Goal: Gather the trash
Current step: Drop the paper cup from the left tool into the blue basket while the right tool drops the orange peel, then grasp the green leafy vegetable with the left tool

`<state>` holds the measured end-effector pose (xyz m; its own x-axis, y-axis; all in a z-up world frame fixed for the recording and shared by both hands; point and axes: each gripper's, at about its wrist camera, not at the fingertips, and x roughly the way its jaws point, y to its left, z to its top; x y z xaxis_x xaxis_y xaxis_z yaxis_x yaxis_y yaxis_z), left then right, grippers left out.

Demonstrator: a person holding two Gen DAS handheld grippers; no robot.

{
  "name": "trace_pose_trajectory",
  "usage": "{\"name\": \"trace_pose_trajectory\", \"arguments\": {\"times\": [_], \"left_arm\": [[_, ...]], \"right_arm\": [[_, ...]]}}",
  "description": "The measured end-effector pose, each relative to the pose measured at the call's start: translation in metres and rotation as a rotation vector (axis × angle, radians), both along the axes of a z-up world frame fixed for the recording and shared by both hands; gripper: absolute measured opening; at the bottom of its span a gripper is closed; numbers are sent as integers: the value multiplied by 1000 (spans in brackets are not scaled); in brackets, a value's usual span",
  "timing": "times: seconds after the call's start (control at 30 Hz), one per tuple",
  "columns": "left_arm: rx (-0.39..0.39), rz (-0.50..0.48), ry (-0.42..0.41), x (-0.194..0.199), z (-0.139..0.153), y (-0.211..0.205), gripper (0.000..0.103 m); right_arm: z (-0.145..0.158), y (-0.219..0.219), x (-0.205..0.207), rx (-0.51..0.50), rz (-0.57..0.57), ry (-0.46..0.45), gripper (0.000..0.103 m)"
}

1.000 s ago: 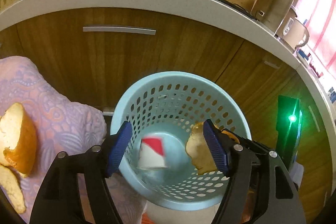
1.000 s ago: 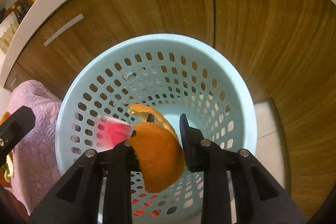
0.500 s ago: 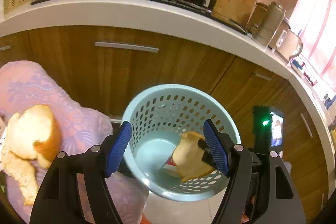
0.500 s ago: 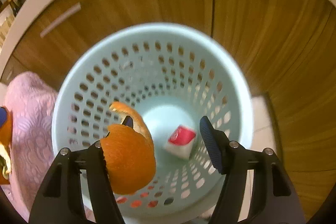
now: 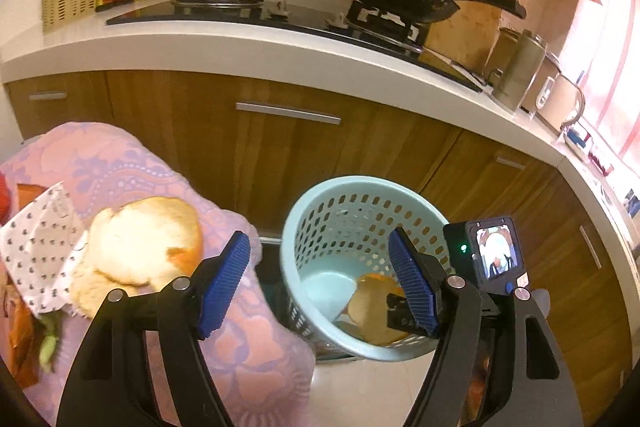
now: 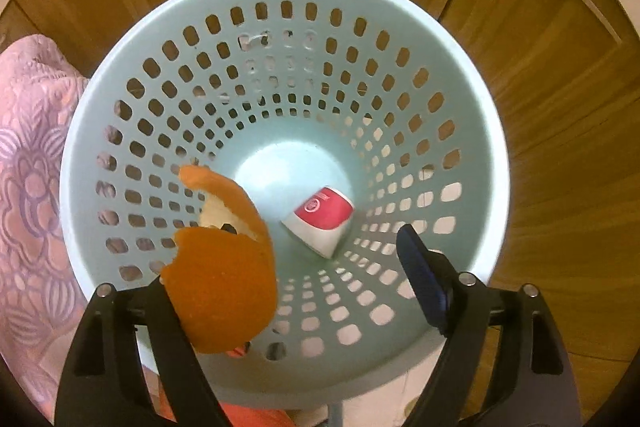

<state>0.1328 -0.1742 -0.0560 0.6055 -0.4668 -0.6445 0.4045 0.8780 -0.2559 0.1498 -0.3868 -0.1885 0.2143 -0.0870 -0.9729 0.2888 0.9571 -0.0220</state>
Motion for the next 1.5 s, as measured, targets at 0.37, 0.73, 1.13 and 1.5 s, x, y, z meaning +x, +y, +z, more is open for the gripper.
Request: {"name": "trace_pose_trajectory", "arguments": {"times": [0.37, 0.73, 1.13, 1.5], "left_arm": [[21, 59, -69, -15, 15, 34, 72], [-21, 141, -126, -40, 40, 84, 72], [-1, 628, -155, -120, 66, 281, 75], [-70, 805, 97, -126, -9, 371, 73]], "right_arm": [[-6, -21, 28, 314, 106, 102, 82], [93, 60, 12, 193, 202, -339, 82], [178, 221, -36, 229, 552, -744, 82], [177, 377, -67, 267, 871, -762, 70]]}}
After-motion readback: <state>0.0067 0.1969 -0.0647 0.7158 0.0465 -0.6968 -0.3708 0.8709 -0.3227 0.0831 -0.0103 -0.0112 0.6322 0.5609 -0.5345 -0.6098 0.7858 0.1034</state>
